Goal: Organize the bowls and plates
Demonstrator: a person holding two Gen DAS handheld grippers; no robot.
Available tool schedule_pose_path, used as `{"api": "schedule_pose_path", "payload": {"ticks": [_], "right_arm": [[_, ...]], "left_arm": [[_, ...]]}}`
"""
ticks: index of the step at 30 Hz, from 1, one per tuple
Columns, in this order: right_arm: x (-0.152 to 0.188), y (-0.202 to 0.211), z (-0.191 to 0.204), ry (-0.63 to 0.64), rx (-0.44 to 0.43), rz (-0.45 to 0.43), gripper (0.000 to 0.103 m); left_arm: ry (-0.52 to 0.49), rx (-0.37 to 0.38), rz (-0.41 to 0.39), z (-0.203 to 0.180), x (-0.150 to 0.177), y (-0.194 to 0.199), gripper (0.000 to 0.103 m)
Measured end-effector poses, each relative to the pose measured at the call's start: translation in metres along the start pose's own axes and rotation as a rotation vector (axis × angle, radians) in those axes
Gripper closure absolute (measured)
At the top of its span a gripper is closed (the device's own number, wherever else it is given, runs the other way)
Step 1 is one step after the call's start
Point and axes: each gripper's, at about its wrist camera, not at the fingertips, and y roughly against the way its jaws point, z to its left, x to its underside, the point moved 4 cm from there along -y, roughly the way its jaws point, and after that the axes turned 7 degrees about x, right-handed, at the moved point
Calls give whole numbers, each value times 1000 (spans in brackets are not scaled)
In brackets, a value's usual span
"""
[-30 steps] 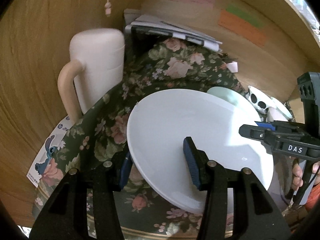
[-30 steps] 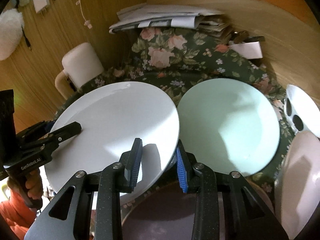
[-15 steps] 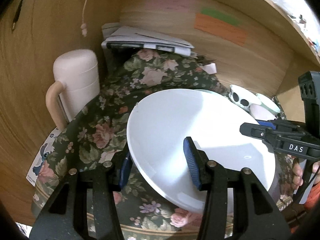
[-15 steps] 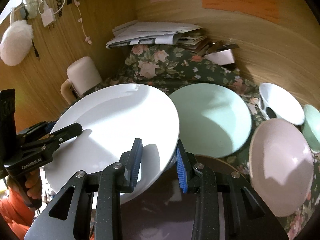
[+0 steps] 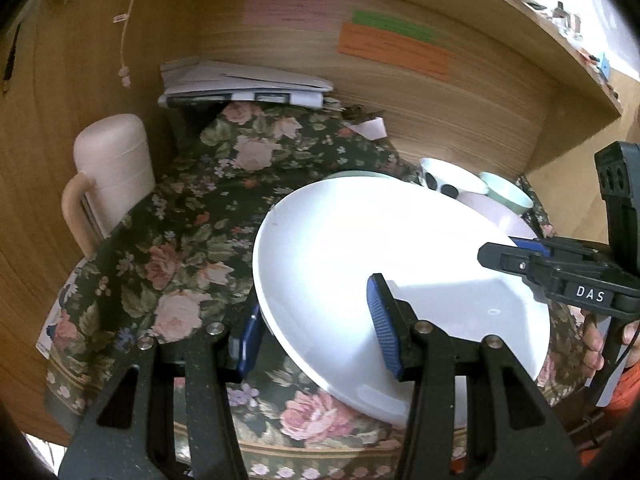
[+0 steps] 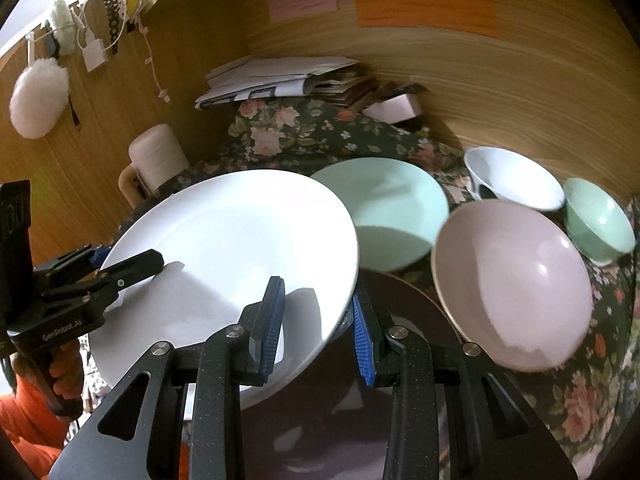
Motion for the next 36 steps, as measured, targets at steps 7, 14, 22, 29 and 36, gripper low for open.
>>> {"api": "schedule_pose_path", "payload": {"ticks": [7,14,22,29,36], "right_arm": [[15,9,-16,-37,14,3,74],[34,9,-31,-89,24,26,74],[51,5,-41,-123,36,52,74],[60,-1,-50,-151,58,76,74],[63,-4,-55,-162,77,93,74]], "left_arm": [[-13,29,23,-18,9,-6,54],[-14,54,64,-29,24,-18,54],[-22,64,97,-38,37,-29,54],[-27,77,127,-43,43,-41,54],[-50,83,141,-49,46,-50,54]]}}
